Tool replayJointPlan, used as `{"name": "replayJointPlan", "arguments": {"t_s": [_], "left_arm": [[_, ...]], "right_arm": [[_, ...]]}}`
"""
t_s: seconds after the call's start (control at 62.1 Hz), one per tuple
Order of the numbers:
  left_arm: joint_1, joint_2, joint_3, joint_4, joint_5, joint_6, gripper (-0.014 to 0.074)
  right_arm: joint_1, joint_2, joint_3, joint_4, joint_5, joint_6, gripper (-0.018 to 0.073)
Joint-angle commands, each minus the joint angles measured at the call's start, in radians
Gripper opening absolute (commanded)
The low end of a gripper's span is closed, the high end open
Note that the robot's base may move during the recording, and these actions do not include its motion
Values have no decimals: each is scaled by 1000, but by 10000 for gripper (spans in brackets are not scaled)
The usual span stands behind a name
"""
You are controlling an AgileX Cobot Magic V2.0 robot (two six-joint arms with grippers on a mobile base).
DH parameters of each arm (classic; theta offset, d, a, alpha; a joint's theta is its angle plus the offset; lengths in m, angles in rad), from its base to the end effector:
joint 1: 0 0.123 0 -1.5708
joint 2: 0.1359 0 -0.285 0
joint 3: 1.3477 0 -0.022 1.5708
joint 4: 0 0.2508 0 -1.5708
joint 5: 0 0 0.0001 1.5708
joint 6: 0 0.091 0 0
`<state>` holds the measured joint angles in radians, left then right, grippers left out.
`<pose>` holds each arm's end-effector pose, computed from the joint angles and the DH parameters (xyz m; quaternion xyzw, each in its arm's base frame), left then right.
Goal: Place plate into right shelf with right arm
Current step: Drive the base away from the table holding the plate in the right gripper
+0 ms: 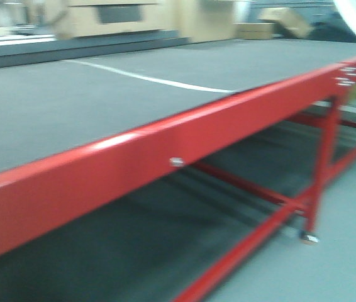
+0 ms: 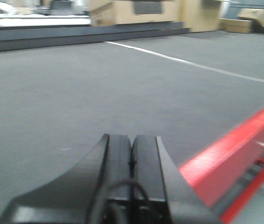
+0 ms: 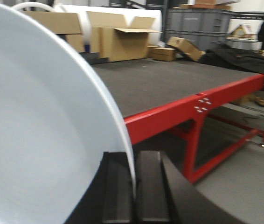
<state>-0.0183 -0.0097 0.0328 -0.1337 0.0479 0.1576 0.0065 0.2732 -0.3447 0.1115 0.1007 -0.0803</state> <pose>0.0571 -0.0016 0.1983 0.0171 0.7010 -0.0002 0.7130 0.0735 0.0015 0.3030 0.0042 0.6861 0.0173 0.7273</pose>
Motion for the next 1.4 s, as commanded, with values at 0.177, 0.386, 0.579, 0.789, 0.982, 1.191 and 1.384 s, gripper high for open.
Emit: {"name": "replayJointPlan", "arguments": {"t_s": [0.177,0.386,0.579,0.789,0.982,1.191,1.384], "left_arm": [[-2,-10,10,-8,-90,-7,-128],[-2,-10,10,-8,-90,-7,-128],[-2,-10,10,-8,-90,-7,-128],[-2,-10,10,-8,-90,-7,-128],[-2,-10,10,-8,-90,-7,-128],[-2,-10,10,-8,-90,-7,-128],[-2,-10,10,-8,-90,-7,-128]], "right_arm": [[-7,7,-30,8,-101,-7,55],[-7,7,-30,8,-101,-7,55],[-7,7,-30,8,-101,-7,55],[-7,7,-30,8,-101,-7,55],[-7,7,-30,8,-101,-7,55],[-7,7,-30,8,-101,-7,55],[-7,7,-30,8,-101,-7,55]]}}
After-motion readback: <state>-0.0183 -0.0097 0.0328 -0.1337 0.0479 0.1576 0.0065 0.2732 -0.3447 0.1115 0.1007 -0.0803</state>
